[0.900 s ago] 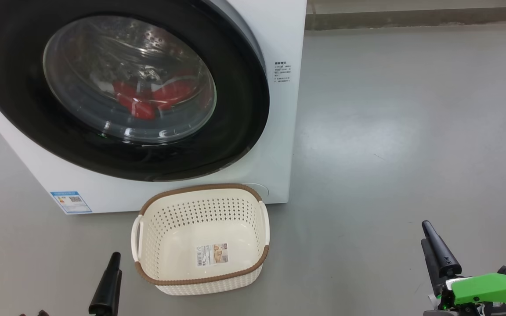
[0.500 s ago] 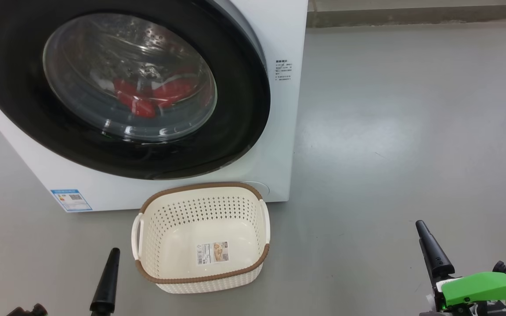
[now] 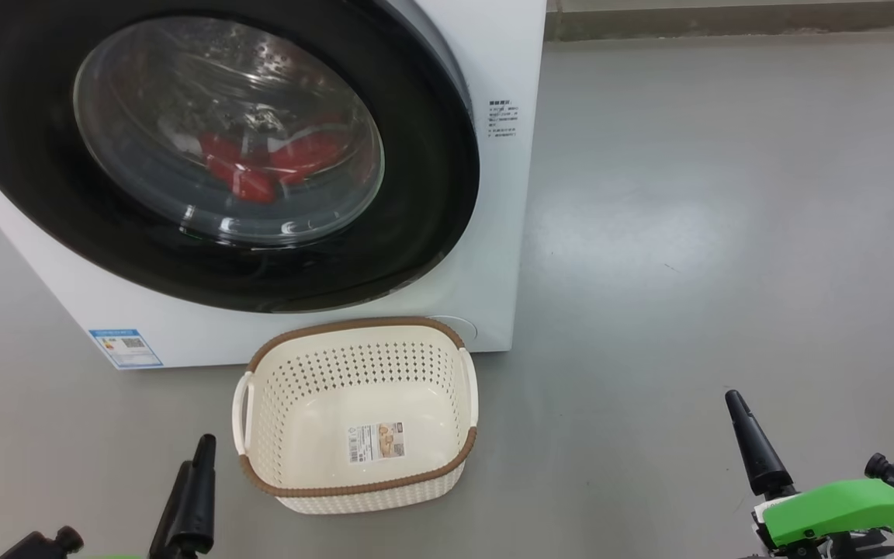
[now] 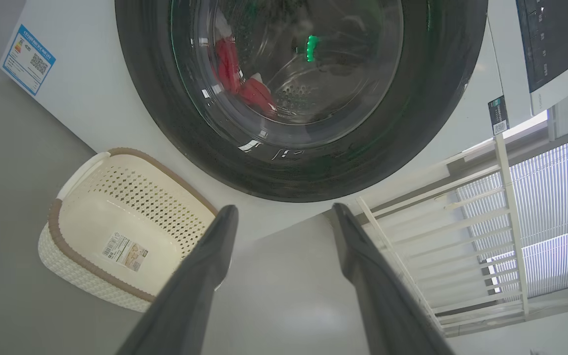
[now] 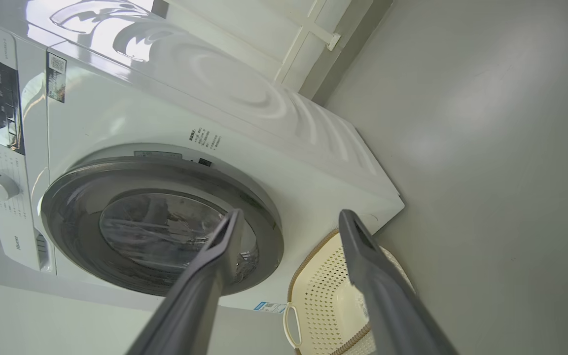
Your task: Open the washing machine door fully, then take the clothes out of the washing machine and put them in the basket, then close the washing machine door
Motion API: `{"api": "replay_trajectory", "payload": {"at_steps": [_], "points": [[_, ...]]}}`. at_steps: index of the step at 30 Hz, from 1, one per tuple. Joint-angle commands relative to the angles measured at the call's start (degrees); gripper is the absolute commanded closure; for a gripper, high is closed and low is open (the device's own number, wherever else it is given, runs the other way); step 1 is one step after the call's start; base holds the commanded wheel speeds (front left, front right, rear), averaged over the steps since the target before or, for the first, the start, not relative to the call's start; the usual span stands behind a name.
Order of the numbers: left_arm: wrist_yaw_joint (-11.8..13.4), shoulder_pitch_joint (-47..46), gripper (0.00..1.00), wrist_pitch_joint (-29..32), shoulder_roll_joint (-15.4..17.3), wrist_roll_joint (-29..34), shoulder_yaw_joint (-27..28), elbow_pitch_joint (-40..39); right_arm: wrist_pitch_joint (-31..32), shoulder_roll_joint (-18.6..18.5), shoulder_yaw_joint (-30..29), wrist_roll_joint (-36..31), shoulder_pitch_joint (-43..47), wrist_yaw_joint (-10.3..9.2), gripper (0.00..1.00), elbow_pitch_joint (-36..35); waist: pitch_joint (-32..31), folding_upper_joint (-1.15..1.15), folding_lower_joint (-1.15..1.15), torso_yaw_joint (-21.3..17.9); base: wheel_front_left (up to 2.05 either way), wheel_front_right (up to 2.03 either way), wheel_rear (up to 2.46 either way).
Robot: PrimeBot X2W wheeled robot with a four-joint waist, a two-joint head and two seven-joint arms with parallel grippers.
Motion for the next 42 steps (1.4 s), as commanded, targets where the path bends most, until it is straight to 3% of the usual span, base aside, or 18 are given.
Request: {"api": "replay_trajectory", "payload": {"at_steps": [1,18,42], "points": [[0.4,-0.7,0.00,-0.7,0.8,2.4,0.5,-2.3,-0.7,-0.9,1.0,-2.1,-1.7,0.02,0.00,-1.7,0.1,0.00,0.00,0.0,0.00,0.00,0.00],[1.9,0.3,0.00,-3.6,1.0,18.3,-1.7,-4.5,-3.6,-2.1,3.7,-11.5,-1.9,0.02,0.00,-1.7,0.5,0.00,0.00,0.3,0.00,0.00,0.00],[6.1,1.8,0.00,-7.5,2.6,35.7,-4.4,-8.2,-7.5,-3.6,6.2,-24.7,-1.5,0.03,0.00,-2.0,1.1,0.00,0.00,0.5,0.00,0.00,0.00]]}}
